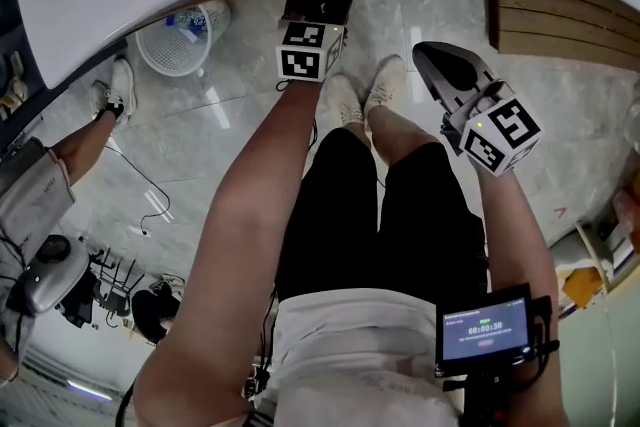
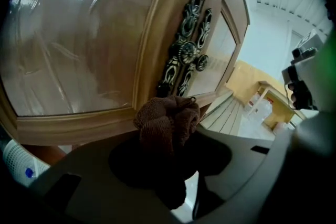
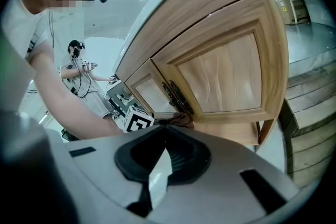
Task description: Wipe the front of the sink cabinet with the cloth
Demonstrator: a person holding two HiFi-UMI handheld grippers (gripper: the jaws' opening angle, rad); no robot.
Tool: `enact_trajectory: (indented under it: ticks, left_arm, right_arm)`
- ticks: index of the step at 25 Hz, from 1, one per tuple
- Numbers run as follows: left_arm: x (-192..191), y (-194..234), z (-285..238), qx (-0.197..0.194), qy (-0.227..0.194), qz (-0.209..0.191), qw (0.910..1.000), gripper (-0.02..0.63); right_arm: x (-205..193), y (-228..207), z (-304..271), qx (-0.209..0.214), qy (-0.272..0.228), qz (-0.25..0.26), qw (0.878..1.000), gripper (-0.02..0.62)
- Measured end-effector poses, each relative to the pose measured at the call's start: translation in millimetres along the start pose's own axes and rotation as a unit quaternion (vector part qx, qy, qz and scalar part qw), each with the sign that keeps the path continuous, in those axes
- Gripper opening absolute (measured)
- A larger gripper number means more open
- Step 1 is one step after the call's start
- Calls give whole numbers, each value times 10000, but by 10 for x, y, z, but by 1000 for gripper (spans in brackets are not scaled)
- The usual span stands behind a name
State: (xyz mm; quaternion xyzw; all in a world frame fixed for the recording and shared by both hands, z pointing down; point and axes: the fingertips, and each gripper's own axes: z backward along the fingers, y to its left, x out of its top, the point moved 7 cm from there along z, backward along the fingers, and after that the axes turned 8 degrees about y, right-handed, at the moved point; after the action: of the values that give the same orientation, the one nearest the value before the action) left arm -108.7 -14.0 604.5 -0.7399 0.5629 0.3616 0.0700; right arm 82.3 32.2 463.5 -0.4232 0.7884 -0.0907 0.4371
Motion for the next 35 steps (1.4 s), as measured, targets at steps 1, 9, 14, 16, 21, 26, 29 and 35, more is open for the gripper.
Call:
enact_trajectory:
  ticks: [1,9,14,16,21,26,29,35]
  left_arm:
    - [-8,-30,9,-53,36,-65,10000,170]
    - [-116,-308,490,-350,159,-385,9985,172]
    - [140,-673,1290,-435,-123,-478,9978,171]
    - [278,-812,1695,-485,-247,-537,9971,172]
    - [396,-868,2433,-497,-404,-518,9966,171]
    - [548,-794,3049,-310,-595,-536,9963,172]
    - [625,-711,3369,-116,-706,-525,9961,172]
    - [783,-884,3961,-90,-1009,-391,9941,172]
  right_arm:
    - [-2,-6,-6,-24,-3,-9,10000,12]
    - [-15,74,-230,278,-130,4,9995,12]
    - [256,477,41,375,-220,231,9988,12]
    - [393,711,197,396,-238,376,9982,12]
    - [627,1039,353,459,-329,466,9973,12]
    - [987,1282,692,334,-694,584,9953,12]
    - [1173,1445,883,269,-868,729,9932,12]
    - [1358,1826,1371,145,-980,1047,9896,12]
